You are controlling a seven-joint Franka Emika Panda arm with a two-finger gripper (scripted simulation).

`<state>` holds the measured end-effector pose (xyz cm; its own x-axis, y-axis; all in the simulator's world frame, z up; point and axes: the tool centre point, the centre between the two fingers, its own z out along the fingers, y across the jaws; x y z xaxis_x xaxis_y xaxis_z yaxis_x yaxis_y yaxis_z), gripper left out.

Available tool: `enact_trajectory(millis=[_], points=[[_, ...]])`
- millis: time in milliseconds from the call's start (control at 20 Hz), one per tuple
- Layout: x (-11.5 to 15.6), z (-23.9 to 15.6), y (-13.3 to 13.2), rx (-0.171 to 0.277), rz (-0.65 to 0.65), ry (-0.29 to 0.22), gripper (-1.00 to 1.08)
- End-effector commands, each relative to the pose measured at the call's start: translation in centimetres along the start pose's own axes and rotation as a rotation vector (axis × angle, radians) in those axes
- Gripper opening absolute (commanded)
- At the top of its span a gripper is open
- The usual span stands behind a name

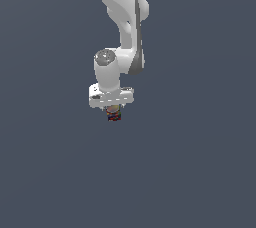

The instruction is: Pick up the object and move it to a goal position.

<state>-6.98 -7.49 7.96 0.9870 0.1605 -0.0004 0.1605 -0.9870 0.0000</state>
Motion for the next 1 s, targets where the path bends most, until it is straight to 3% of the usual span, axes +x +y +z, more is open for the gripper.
enact_trajectory(millis=[0, 300, 350, 950], points=[[0.0, 1.1, 0.0, 0.0, -0.001, 0.0, 1.0], [0.0, 2.2, 0.0, 0.0, -0.002, 0.0, 1.0], [0.0, 2.2, 0.0, 0.0, -0.002, 0.0, -1.0], [0.0, 2.0, 0.1, 0.0, -0.002, 0.0, -1.0]])
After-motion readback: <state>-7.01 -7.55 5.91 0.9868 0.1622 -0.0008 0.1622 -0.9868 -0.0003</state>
